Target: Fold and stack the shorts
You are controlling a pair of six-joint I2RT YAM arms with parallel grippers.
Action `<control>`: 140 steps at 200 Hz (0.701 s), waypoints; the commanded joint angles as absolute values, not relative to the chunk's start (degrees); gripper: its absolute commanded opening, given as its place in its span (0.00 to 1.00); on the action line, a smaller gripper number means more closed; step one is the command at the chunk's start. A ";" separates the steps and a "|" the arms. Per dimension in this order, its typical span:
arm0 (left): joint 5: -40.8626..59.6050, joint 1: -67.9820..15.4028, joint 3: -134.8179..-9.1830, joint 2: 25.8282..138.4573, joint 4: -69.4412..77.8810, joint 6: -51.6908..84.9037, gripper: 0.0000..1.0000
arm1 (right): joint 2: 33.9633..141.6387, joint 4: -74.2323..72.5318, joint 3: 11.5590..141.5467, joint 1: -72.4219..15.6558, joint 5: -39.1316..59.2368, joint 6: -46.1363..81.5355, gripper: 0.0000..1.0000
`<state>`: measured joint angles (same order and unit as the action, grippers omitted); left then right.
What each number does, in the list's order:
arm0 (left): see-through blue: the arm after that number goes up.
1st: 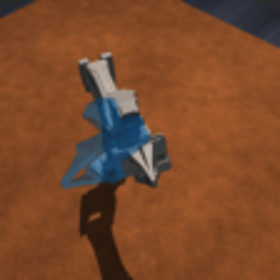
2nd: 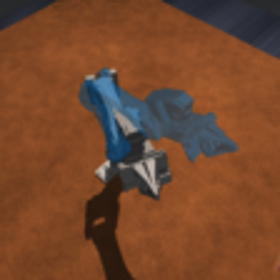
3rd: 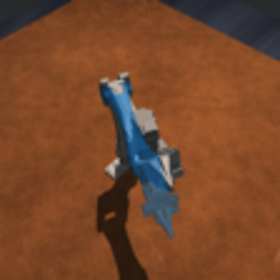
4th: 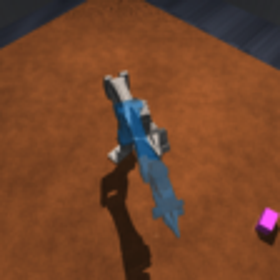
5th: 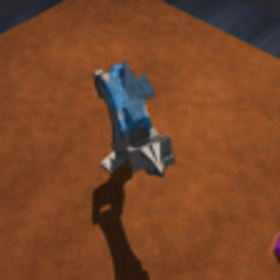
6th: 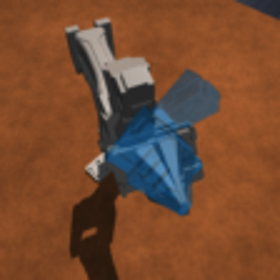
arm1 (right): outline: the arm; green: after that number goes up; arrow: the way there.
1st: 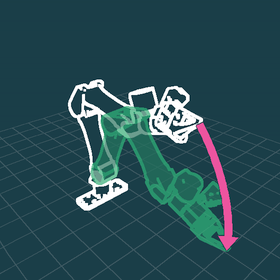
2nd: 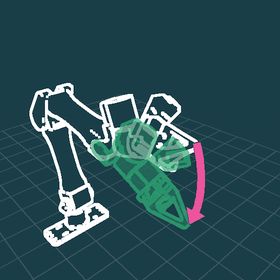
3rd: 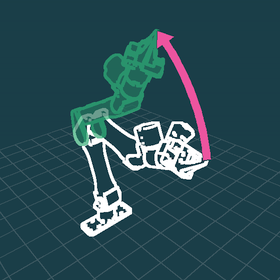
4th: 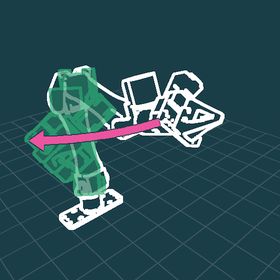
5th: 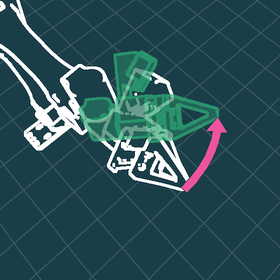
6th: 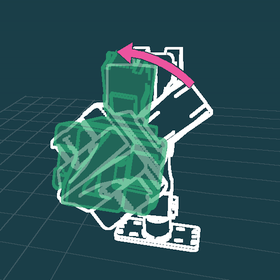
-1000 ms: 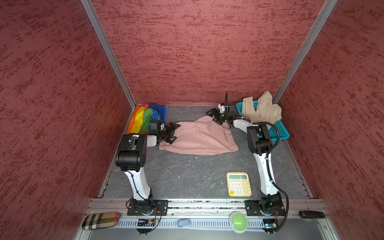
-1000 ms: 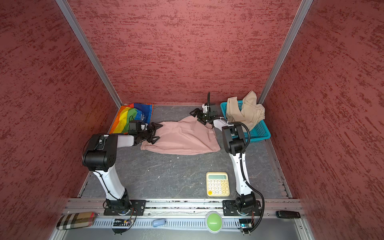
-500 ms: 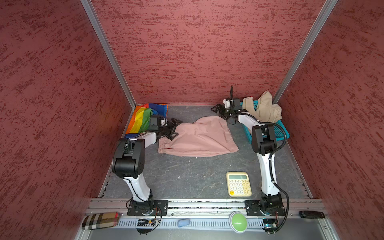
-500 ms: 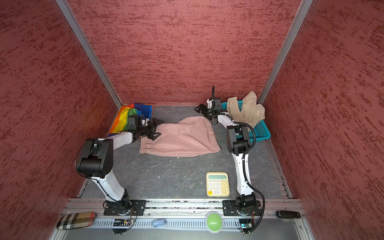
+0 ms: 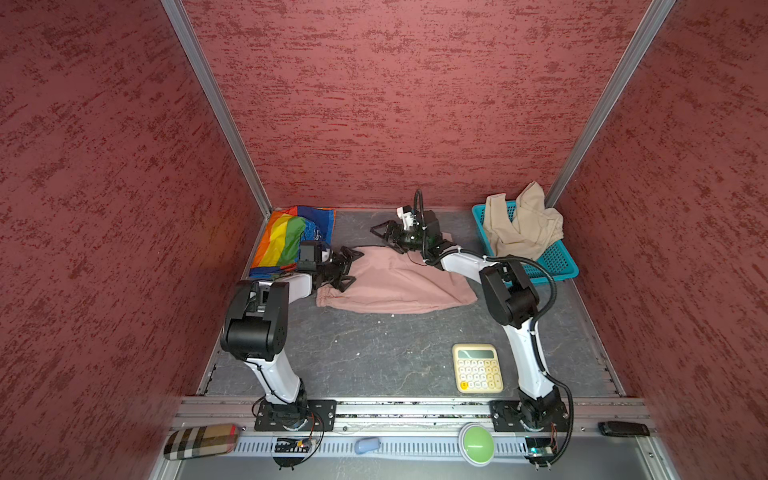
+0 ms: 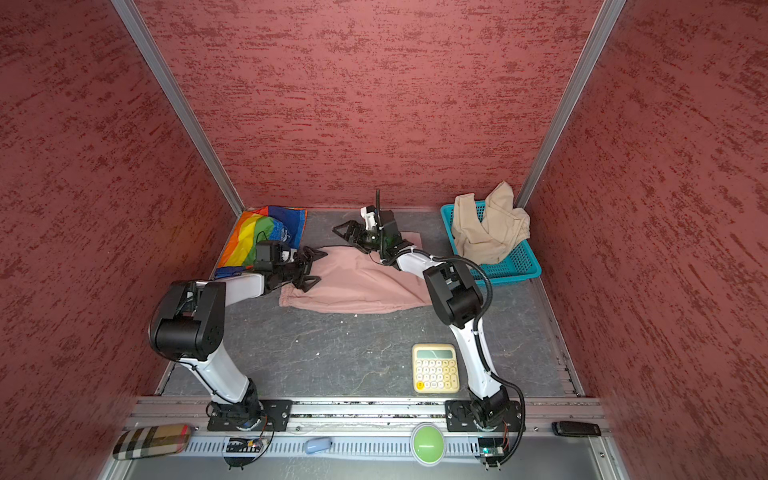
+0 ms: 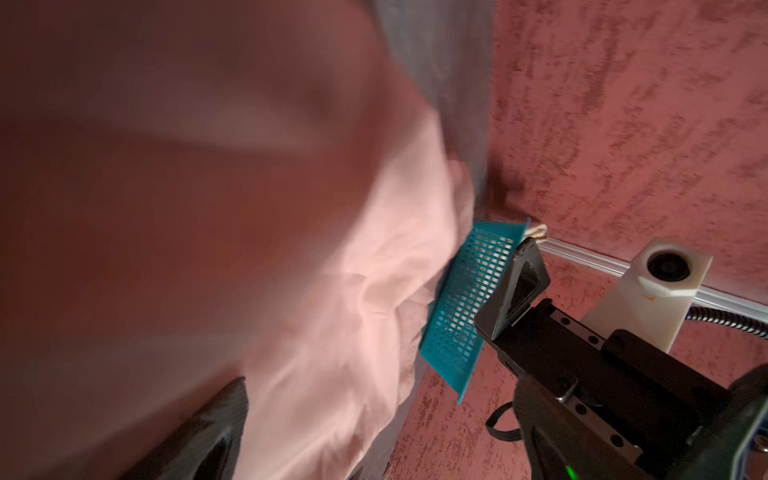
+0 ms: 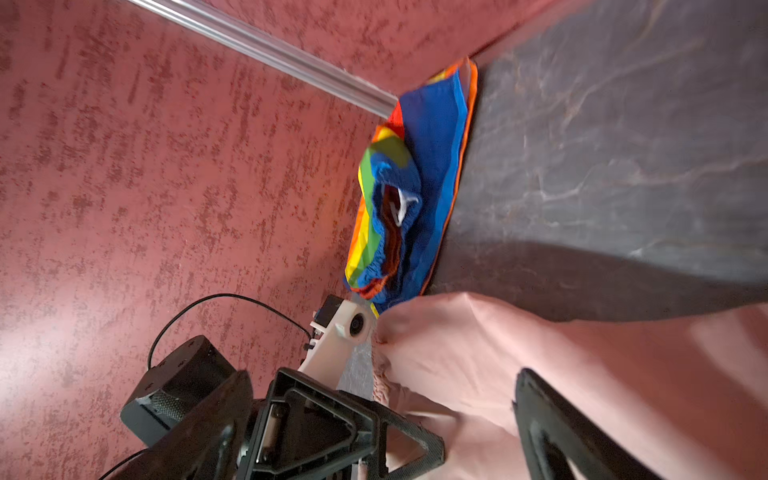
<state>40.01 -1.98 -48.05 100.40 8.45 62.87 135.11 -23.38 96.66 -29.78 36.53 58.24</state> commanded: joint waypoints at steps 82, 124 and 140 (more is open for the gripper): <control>41.52 3.66 -37.20 100.59 11.84 57.35 0.99 | 147.10 -21.28 103.68 -21.50 34.70 56.81 0.99; 41.92 4.22 -34.28 99.89 11.60 56.25 0.99 | 146.44 -14.97 105.29 -16.46 33.38 51.55 0.99; 41.84 3.98 -34.00 99.54 11.68 56.38 0.99 | 145.28 -13.00 104.97 -14.58 33.65 49.29 0.99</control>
